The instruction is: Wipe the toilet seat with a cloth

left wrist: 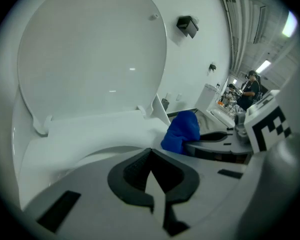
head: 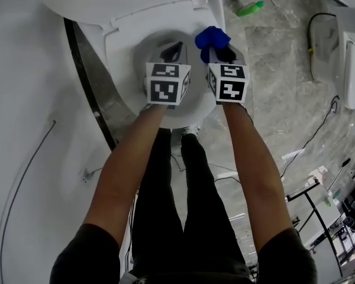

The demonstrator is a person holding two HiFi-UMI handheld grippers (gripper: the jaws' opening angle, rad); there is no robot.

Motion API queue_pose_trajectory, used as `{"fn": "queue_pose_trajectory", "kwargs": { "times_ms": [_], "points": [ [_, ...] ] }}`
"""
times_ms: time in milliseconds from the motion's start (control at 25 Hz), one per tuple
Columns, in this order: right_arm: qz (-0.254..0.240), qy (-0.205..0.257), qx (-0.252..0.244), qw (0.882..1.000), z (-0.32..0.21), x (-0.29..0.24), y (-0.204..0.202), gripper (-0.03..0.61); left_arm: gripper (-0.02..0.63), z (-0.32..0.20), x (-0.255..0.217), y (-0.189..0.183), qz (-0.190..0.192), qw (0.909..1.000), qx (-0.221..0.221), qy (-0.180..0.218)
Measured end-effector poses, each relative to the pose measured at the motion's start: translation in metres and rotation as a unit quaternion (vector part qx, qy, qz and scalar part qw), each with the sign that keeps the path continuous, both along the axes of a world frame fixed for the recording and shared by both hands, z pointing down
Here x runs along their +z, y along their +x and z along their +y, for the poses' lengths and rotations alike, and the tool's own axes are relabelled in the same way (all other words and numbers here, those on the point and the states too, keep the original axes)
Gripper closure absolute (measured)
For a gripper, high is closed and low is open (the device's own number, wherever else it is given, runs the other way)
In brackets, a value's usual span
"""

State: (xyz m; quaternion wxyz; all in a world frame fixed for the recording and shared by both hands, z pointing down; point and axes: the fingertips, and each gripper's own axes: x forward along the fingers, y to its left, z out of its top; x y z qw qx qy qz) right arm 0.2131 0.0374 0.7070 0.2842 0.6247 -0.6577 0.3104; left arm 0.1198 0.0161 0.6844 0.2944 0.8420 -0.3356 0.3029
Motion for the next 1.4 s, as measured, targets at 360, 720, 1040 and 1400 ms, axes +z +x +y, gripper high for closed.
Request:
{"fn": "queue_pose_trajectory", "kwargs": {
  "times_ms": [360,720,1040,1400],
  "points": [
    [0.012,-0.004,-0.053,0.999,0.083,0.002,-0.012,0.508,0.603,0.082,0.001,-0.001,0.005,0.9995,0.005,-0.032],
    [0.01,-0.029,-0.11,0.994,0.173,0.004,-0.047,0.508,0.603,0.172,-0.008,-0.034,-0.004,0.9984,0.001,-0.056],
    [-0.001,-0.063,-0.18,0.982,0.226,0.005,-0.109,0.508,0.603,0.204,0.0,-0.097,-0.015,0.9943,-0.068,-0.08],
    [-0.025,-0.079,-0.283,0.955,0.205,0.01,-0.229,0.508,0.603,0.168,0.002,-0.197,-0.026,0.9774,-0.199,-0.067]
  ]
}}
